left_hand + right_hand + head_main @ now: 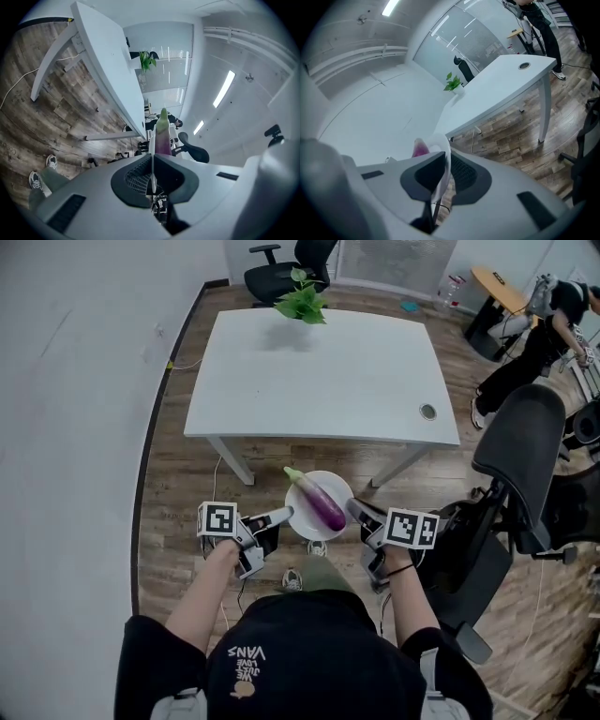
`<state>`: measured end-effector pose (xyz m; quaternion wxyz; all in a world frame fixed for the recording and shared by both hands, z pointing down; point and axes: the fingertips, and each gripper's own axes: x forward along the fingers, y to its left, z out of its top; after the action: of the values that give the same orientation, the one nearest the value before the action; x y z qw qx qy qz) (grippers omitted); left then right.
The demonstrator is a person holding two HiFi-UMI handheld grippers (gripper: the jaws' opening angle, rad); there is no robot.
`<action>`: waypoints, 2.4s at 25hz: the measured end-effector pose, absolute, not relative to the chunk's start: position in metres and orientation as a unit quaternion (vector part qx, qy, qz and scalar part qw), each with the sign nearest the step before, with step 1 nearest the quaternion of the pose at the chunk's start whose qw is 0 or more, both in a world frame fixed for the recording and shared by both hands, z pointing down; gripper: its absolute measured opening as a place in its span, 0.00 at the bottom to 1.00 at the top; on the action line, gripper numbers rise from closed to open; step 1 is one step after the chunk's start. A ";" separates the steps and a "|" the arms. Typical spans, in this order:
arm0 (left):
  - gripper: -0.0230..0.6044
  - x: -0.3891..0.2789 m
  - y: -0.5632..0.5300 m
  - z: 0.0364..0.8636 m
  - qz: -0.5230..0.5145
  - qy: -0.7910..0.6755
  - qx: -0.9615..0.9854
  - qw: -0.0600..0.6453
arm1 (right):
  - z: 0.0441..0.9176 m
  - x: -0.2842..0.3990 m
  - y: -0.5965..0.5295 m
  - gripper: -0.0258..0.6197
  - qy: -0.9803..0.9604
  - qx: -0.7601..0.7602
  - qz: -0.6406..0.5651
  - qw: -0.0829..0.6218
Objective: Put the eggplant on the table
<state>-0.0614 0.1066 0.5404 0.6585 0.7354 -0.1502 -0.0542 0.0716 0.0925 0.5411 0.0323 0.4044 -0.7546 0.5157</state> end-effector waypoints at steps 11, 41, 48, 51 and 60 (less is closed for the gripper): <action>0.07 -0.045 0.028 0.532 -0.076 -0.156 0.732 0.659 | 0.536 0.085 0.008 0.11 -0.764 0.391 0.512 0.044; 0.07 -0.042 -0.156 0.545 -0.049 -0.155 0.736 0.657 | 0.545 0.091 -0.171 0.11 -0.757 0.403 0.513 0.037; 0.07 -0.050 -0.207 0.547 -0.037 -0.139 0.742 0.655 | 0.547 0.083 -0.216 0.11 -0.750 0.419 0.512 0.030; 0.07 -0.051 -0.211 0.546 -0.034 -0.137 0.741 0.656 | 0.546 0.083 -0.220 0.11 -0.747 0.424 0.511 0.025; 0.07 -0.051 -0.236 0.547 -0.015 -0.125 0.747 0.653 | 0.550 0.082 -0.240 0.11 -0.740 0.432 0.515 0.020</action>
<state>-0.0513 -0.2360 0.5473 0.6533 0.7466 -0.1246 -0.0148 0.0821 -0.2395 0.5498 0.0199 0.4321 -0.7401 0.5149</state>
